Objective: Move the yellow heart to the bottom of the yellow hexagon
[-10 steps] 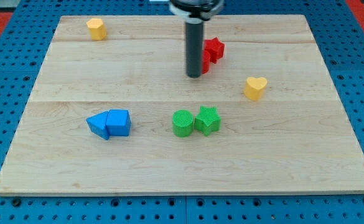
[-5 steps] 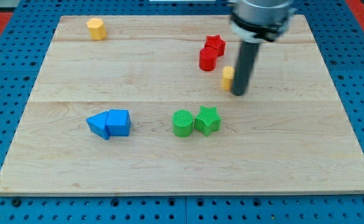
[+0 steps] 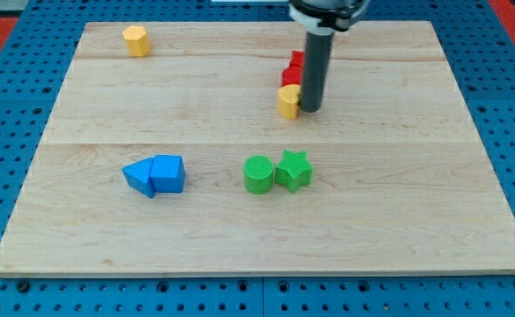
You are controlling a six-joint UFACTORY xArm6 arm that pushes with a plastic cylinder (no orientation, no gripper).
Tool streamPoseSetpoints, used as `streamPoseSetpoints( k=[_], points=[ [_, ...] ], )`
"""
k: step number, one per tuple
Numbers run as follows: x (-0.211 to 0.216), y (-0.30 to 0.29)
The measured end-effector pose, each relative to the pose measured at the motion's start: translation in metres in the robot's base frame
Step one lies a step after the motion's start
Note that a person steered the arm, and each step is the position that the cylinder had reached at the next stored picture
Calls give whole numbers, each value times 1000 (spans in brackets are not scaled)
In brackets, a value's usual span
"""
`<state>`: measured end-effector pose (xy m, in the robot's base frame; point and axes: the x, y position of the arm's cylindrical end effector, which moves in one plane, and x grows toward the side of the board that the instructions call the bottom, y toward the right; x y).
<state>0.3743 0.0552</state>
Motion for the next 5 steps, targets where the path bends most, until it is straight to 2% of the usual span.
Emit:
streamPoseSetpoints(
  k=[1,2,3,5],
  points=[
    [-20,-44],
    [-20,-113],
    [-20,-147],
    [-20,-156]
  ],
)
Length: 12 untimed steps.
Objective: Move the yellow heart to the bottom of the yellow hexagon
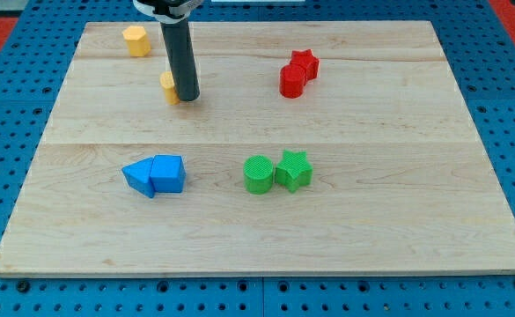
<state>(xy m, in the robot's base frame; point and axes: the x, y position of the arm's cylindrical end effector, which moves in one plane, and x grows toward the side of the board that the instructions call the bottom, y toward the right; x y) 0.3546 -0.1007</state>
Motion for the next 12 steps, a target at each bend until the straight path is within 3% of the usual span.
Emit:
streamPoseSetpoints(
  k=[9,12],
  points=[
    [23,11],
    [-24,-46]
  ],
)
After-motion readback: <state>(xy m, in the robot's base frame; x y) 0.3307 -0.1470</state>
